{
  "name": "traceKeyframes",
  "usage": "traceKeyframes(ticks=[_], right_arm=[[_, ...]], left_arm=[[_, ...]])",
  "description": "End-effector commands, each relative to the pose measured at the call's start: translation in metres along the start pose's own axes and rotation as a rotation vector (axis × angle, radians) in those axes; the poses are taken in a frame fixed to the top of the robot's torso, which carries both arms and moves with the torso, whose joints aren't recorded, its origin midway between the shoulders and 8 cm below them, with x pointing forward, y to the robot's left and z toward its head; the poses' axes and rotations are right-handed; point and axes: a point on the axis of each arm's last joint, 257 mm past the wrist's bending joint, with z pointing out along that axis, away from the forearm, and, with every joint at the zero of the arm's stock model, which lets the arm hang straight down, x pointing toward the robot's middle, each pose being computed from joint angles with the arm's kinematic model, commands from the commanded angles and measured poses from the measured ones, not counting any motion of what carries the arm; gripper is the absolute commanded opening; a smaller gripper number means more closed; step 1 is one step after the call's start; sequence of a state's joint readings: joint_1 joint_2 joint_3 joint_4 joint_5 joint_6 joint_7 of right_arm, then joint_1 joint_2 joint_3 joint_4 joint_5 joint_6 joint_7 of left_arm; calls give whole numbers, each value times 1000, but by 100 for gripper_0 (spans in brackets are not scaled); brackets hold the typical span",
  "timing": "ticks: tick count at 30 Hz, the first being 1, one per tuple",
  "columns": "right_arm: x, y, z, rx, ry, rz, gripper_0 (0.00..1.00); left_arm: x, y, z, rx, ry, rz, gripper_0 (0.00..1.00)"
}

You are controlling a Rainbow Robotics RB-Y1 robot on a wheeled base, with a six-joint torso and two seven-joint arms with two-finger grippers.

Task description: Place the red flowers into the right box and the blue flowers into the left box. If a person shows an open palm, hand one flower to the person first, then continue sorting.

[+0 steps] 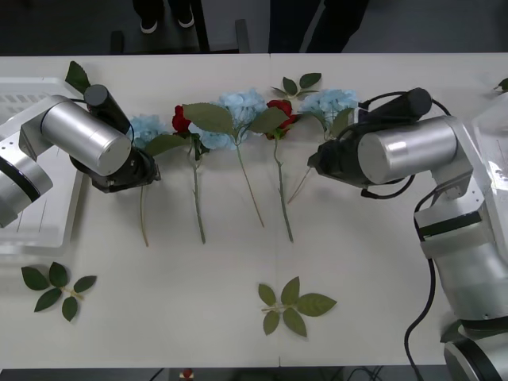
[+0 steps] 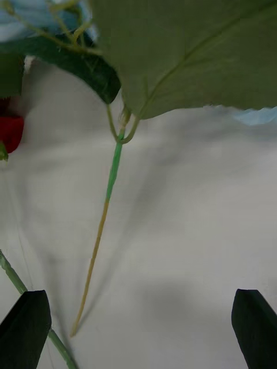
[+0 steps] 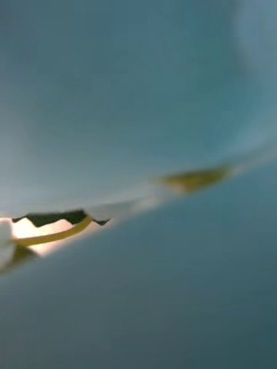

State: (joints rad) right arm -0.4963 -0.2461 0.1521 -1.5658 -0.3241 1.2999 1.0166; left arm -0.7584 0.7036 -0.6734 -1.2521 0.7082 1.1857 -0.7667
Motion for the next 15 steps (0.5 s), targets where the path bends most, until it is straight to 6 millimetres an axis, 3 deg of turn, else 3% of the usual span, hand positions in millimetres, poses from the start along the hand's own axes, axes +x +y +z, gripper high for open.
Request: traceKeyframes(ticks=[1, 8, 15], right_arm=[[-24, 34, -4, -14, -63, 23, 92], [-47, 41, 16, 21, -131, 39, 91], [-64, 30, 38, 37, -190, 19, 92]], left_arm=[[0, -8, 1, 10, -10, 36, 100], [8, -19, 6, 12, -12, 44, 100], [11, -26, 10, 27, -27, 50, 100]])
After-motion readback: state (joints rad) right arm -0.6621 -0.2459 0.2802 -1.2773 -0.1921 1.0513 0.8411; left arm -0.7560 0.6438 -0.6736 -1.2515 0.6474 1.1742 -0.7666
